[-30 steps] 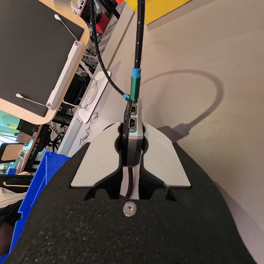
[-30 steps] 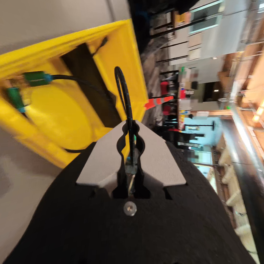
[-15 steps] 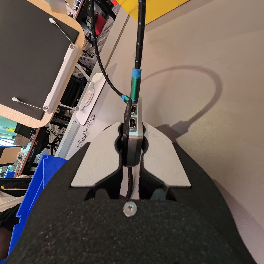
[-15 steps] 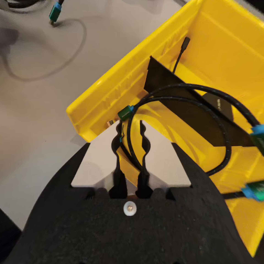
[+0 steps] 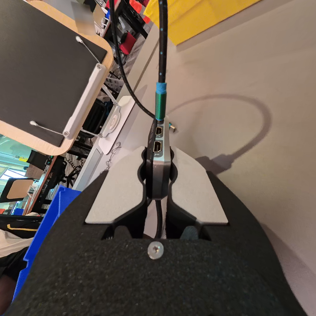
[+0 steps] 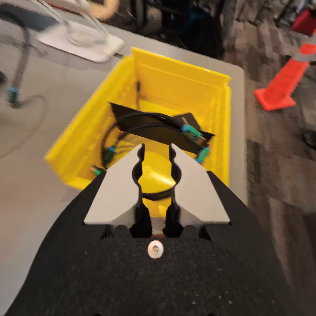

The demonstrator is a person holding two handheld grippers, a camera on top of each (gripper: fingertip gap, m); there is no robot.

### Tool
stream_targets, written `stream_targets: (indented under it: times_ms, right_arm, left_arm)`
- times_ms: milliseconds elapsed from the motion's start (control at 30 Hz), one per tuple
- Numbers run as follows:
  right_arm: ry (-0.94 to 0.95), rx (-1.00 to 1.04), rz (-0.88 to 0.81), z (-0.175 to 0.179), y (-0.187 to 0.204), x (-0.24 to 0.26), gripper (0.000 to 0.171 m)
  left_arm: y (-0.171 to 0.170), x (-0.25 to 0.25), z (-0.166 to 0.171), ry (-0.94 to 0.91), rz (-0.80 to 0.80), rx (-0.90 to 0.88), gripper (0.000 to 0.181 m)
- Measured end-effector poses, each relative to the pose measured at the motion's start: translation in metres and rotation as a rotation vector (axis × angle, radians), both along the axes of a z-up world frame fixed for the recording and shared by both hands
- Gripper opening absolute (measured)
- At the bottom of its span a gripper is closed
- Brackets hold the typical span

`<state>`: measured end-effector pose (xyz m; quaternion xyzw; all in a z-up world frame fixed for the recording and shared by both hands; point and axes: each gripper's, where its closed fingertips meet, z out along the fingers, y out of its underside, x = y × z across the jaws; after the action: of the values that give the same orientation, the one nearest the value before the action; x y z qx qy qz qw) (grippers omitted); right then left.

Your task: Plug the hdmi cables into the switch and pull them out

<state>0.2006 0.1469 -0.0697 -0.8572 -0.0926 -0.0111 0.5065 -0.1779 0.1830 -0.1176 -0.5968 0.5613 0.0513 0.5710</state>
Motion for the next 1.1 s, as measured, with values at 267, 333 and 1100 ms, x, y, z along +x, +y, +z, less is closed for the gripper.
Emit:
stream_targets:
  times_ms: [267,333,1100]
  right_arm:
    - [0.355,0.092,0.48,-0.014,-0.031,-0.245,0.04]
    - [0.355,0.085,0.467,-0.029,-0.026,-0.286,0.041]
    - [0.352,0.096,0.366,-0.034,-0.011,-0.314,0.02]
  left_arm:
    - [-0.013,0.007,0.005,-0.009,-0.045,0.074,0.022]
    - [-0.02,0.011,0.005,0.003,-0.063,0.097,0.022]
    - [-0.059,0.019,-0.007,-0.659,0.049,-0.895,0.066]
